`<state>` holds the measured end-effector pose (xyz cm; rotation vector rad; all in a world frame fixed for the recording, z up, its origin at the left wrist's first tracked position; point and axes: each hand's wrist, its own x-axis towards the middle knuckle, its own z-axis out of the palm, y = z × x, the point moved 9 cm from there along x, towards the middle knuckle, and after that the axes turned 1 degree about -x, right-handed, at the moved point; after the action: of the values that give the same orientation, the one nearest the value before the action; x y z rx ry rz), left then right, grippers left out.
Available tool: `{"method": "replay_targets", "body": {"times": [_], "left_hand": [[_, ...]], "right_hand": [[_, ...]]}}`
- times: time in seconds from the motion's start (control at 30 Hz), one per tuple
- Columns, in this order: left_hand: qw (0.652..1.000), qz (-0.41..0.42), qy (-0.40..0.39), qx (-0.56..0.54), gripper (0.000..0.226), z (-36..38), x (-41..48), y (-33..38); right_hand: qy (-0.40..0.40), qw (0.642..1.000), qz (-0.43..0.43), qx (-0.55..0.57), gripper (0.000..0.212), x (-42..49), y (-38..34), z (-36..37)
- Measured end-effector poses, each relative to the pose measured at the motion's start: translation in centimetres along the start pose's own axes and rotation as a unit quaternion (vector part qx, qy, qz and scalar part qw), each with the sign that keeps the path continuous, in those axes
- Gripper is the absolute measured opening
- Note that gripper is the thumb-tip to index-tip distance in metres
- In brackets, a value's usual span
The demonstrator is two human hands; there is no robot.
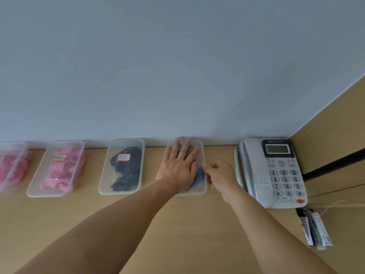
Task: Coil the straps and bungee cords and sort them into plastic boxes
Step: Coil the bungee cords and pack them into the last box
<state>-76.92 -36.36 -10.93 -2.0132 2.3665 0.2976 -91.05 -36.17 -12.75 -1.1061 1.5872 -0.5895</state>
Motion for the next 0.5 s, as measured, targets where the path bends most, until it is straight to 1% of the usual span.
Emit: {"method": "replay_targets", "body": {"times": [0.07, 0.23, 0.37, 0.5], "left_hand": [[1.0, 0.0, 0.0, -0.002, 0.067, 0.0, 0.0, 0.0], [1.0, -0.004, -0.001, -0.003, 0.068, 0.1, 0.0, -0.1], [1.0, -0.004, 0.004, -0.004, 0.067, 0.2, 0.1, -0.1], [1.0, -0.006, 0.003, 0.0, 0.067, 0.2, 0.1, -0.1]], "right_hand": [[0.001, 1.0, -0.015, -0.019, 0.03, 0.2, 0.2, 0.2], [-0.008, 0.998, 0.0, 0.056, 0.033, -0.3, 1.1, 0.6], [-0.022, 0.997, -0.003, 0.076, 0.021, -1.6, 2.1, 0.7], [-0.004, 0.996, -0.002, 0.089, 0.018, -2.1, 2.2, 0.5]]}}
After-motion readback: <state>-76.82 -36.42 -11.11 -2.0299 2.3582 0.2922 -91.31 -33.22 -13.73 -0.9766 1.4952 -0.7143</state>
